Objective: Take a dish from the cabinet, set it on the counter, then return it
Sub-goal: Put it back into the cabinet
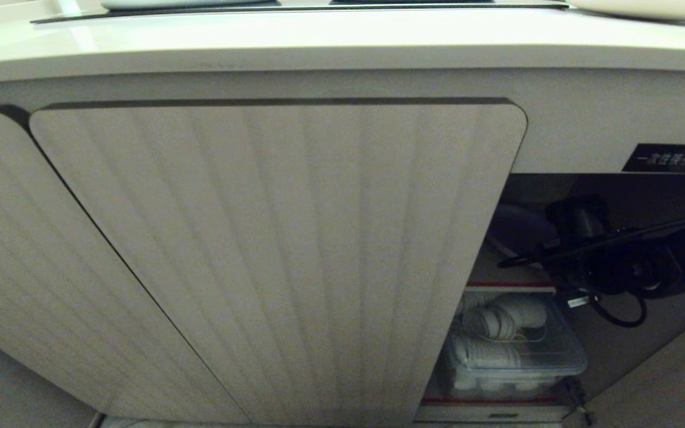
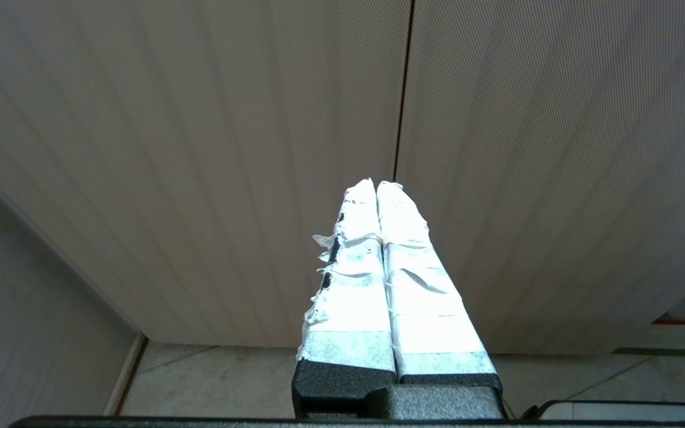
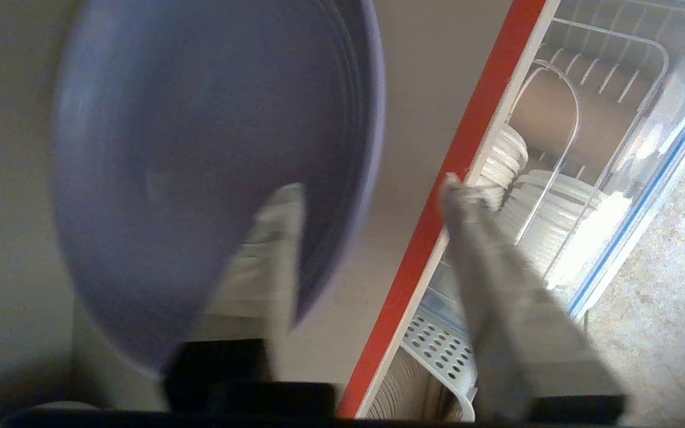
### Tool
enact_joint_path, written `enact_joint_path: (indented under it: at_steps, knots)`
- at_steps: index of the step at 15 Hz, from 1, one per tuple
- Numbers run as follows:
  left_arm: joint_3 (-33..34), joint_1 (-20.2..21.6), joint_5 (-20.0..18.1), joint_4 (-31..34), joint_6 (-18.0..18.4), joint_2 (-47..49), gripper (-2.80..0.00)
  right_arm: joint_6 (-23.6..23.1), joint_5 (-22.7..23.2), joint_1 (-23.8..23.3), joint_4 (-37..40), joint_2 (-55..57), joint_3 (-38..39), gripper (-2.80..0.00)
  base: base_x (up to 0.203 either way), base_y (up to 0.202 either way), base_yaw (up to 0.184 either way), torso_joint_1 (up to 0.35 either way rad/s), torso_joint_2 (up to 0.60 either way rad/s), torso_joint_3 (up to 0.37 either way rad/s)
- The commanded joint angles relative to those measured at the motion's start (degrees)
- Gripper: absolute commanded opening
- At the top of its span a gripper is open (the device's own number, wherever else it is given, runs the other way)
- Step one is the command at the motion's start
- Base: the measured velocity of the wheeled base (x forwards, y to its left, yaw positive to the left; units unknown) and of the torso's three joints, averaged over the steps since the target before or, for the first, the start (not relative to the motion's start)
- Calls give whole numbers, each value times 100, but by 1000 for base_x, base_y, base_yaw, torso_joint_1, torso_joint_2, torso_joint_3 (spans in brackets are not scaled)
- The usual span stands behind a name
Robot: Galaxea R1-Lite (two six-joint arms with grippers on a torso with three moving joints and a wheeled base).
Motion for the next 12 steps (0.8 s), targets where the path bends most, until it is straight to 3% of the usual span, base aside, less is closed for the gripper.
enact_joint_path:
  at_steps: [1,12]
  knots:
    - [0,0,1,0,-4,-2,-280,46,-19,5,-4,-5,4,0,0,0,0,0,0,0]
    - [0,0,5,0,-4,-2,-280,37,-27,13,44,-23,65,0,0,0,0,0,0,0]
